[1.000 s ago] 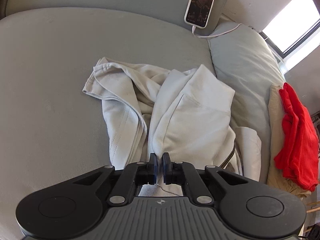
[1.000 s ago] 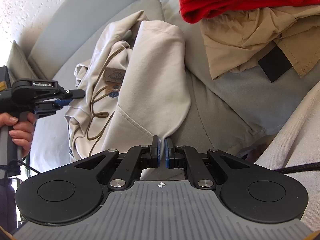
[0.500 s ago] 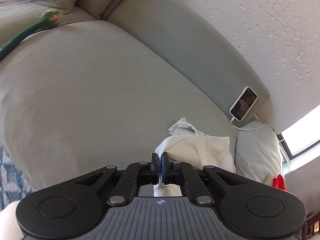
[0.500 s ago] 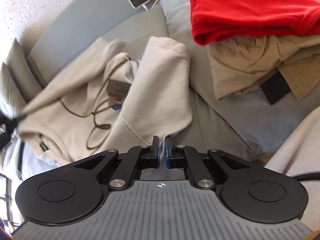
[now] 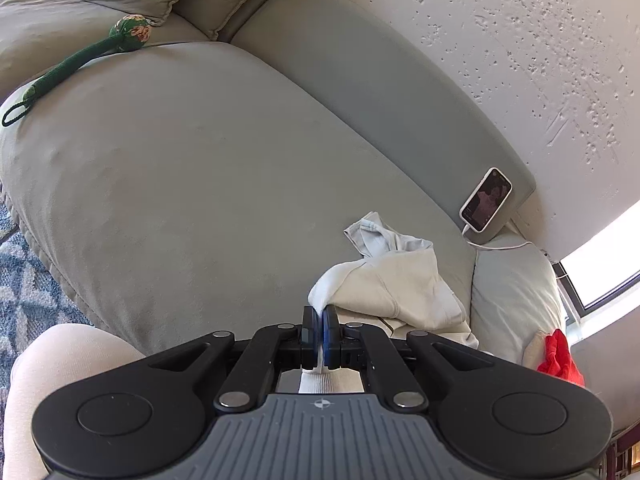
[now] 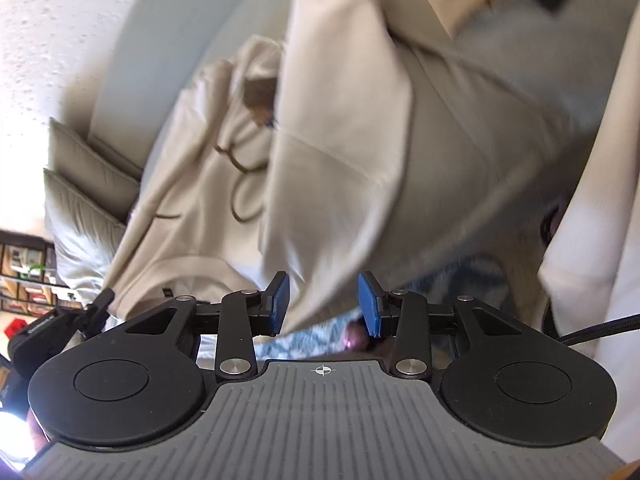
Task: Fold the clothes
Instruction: 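Lift the sweatshirt high with both grippers and shake it out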
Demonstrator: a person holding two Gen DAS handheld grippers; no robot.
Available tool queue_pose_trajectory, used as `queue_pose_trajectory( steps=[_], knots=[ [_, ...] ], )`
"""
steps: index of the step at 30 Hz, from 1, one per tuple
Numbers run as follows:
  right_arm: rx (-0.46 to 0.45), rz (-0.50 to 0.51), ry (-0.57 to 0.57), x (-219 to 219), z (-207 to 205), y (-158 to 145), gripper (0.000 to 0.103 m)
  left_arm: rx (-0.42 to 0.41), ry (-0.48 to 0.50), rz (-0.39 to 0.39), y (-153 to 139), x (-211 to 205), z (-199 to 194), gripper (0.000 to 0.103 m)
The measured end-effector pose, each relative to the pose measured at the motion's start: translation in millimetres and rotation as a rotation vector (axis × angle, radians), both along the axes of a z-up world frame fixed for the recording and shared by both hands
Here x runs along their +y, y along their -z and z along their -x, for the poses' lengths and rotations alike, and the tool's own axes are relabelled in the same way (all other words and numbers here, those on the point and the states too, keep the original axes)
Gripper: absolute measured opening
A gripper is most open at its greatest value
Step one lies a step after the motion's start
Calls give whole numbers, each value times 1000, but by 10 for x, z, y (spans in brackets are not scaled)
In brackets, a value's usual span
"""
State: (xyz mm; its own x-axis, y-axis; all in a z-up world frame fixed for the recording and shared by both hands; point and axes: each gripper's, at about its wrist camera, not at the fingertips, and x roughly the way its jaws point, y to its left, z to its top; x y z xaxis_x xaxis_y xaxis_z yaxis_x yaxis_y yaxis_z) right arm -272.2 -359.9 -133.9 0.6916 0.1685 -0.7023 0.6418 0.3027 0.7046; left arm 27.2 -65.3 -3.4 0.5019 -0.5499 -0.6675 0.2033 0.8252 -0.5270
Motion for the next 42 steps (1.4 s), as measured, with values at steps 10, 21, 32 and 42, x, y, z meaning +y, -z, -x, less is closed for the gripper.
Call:
queue_pose_trajectory(
  steps=[10,21,32,42],
  knots=[
    [-118,-26,94,47,-34,376,3,33,-16,15,31,88,3,1],
    [-350,186,246,-526,245,-955,1,97,-40,408,-370,67,-44,0],
    [-853,856,288,-235,278,-3833,1,-735,-30,709,-2418,226,843,0],
    [-930,949,280,45,587,-4452,1,-748,38,618,-2724,217,835,2]
  ],
)
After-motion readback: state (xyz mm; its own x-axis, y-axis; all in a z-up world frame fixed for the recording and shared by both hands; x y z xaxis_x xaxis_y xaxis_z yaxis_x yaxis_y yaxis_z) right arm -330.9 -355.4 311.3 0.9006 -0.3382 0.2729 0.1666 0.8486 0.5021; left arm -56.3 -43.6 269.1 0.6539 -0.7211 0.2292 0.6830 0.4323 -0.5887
